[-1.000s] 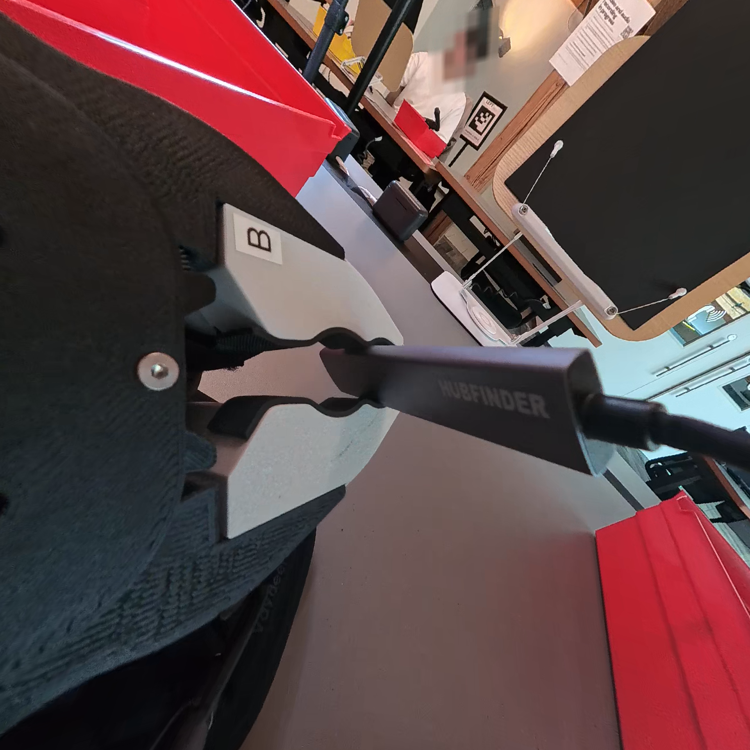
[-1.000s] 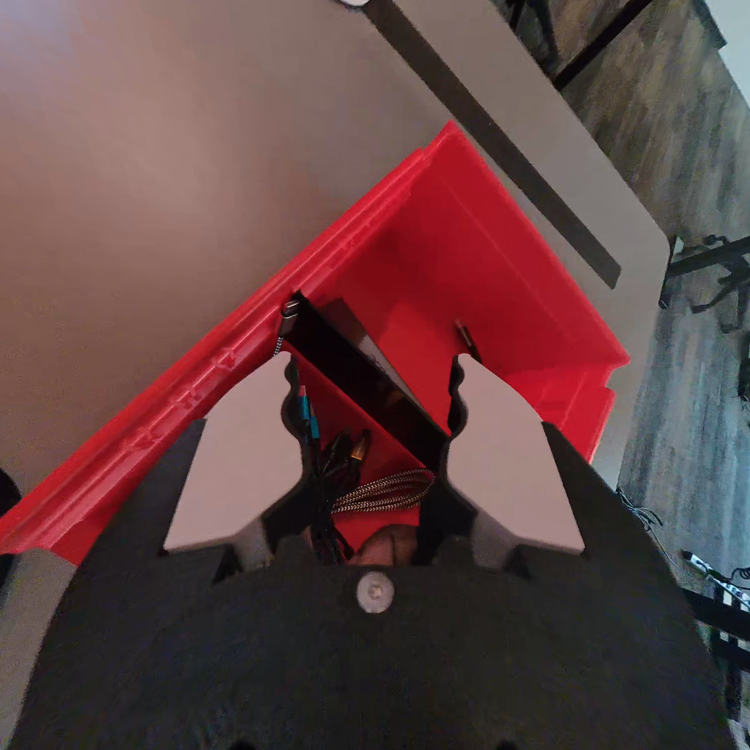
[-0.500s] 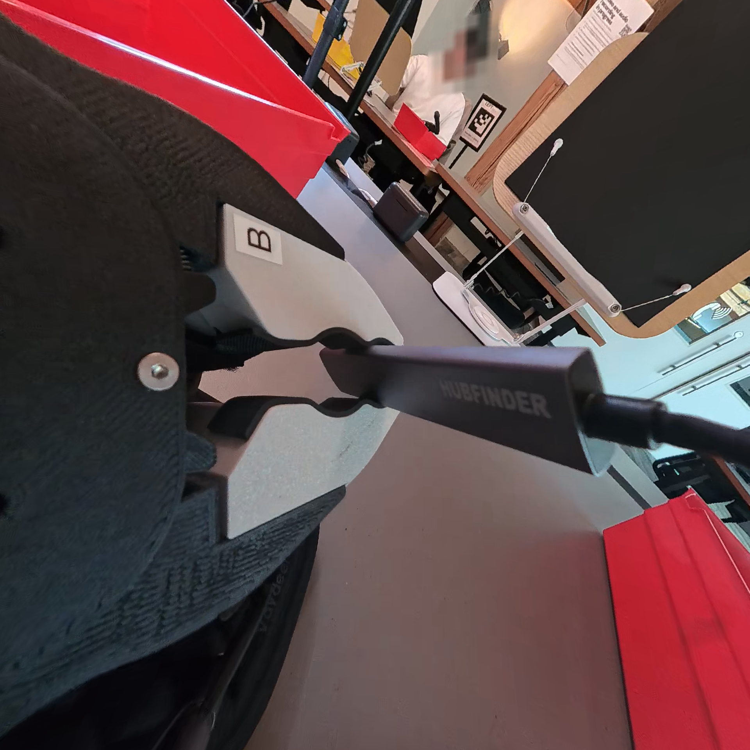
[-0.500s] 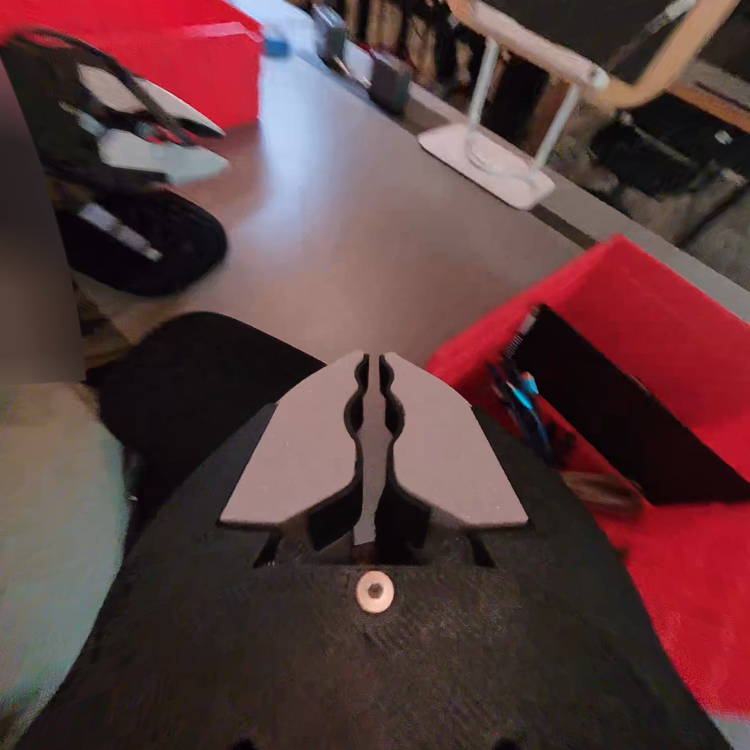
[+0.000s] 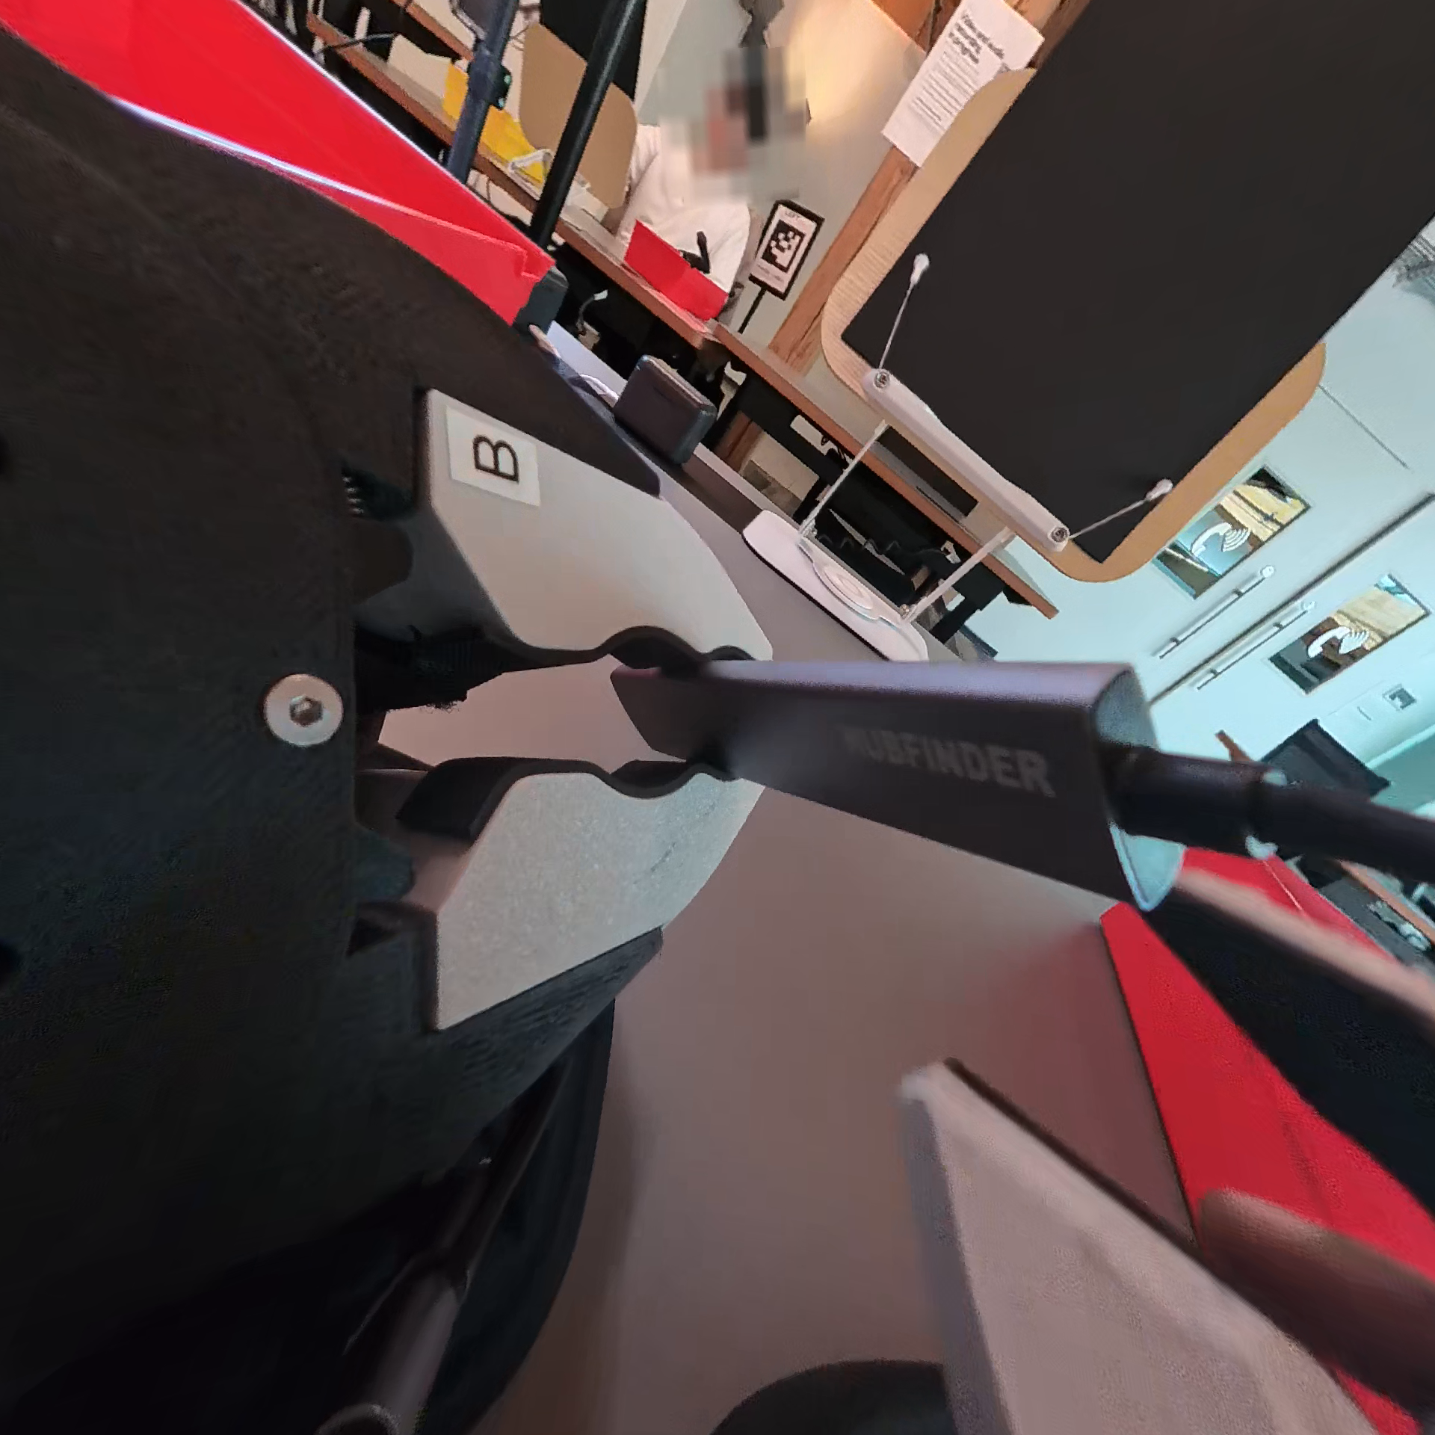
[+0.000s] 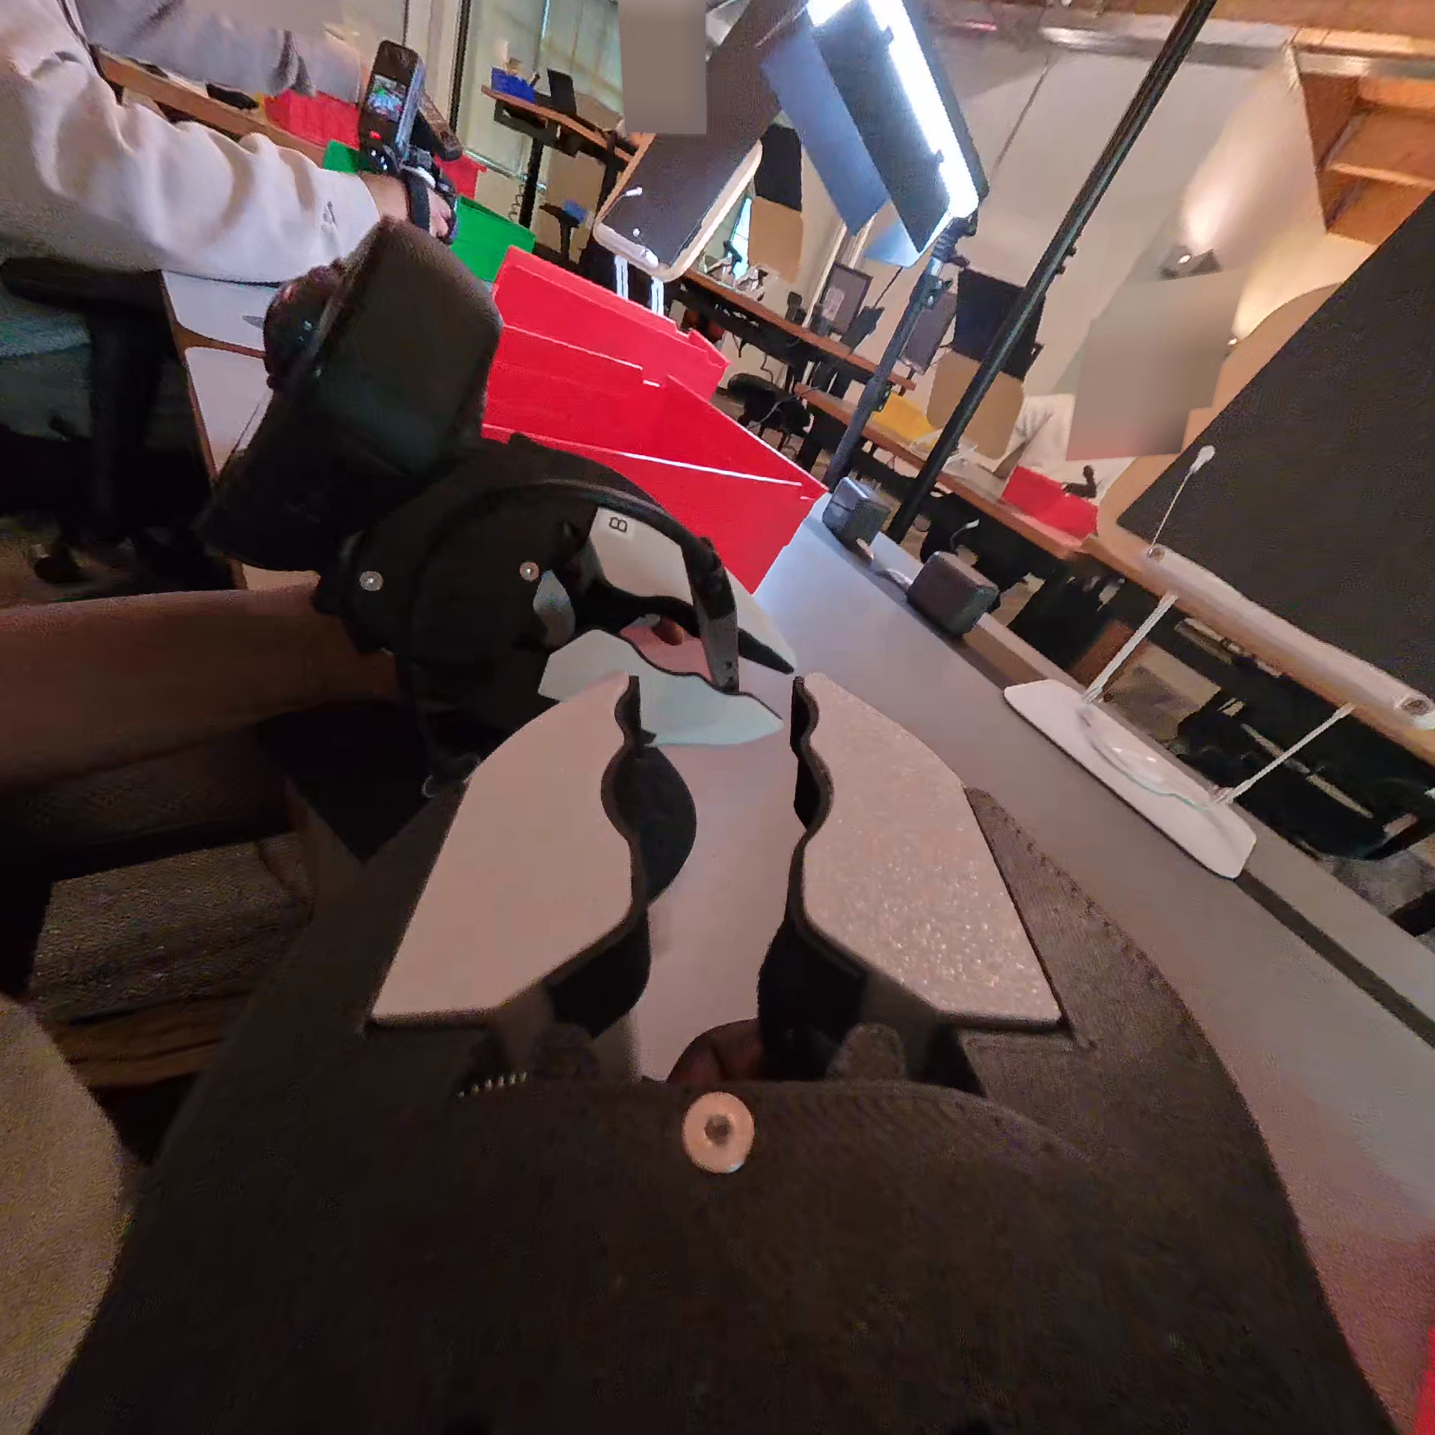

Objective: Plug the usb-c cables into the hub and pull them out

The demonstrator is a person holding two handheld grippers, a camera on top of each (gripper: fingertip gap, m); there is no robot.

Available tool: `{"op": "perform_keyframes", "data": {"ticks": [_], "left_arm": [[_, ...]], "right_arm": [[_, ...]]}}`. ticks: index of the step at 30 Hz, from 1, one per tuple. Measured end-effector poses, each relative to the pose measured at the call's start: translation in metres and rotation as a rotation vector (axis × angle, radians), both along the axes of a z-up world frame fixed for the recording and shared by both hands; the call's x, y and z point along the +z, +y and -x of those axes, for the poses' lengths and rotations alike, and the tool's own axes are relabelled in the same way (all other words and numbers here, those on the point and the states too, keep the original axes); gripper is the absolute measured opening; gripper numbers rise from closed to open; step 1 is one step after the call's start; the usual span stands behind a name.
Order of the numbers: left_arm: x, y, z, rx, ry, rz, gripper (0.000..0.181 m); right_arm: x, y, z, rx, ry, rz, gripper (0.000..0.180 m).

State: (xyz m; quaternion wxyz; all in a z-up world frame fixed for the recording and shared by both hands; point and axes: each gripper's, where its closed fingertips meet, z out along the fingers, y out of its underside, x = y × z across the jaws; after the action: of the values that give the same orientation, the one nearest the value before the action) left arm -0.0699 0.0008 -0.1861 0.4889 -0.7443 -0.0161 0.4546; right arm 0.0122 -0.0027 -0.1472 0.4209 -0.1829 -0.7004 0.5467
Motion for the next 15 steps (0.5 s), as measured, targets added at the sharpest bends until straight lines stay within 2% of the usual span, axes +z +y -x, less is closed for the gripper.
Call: {"op": "perform_keyframes", "data": {"ticks": [3, 5, 12, 15], "left_arm": [[-0.008, 0.004, -0.002, -0.022, -0.002, 0.057, 0.02], [-0.013, 0.005, 0.0, -0.002, 0.003, 0.098, 0.02], [-0.012, 0.007, -0.002, -0.014, 0.023, 0.094, 0.024], [-0.014, 0.005, 0.002, 0.012, 0.008, 0.098, 0.025]], "right_arm": [[0.0, -0.012, 0.003, -0.006, 0.053, -0.078, 0.035], [0.005, -0.007, 0.012, -0.078, 0.111, -0.107, 0.012], [0.009, 0.004, 0.012, -0.067, 0.067, -0.054, 0.011], [0.024, 0.026, 0.013, -0.156, 0.12, -0.042, 0.009]]}}
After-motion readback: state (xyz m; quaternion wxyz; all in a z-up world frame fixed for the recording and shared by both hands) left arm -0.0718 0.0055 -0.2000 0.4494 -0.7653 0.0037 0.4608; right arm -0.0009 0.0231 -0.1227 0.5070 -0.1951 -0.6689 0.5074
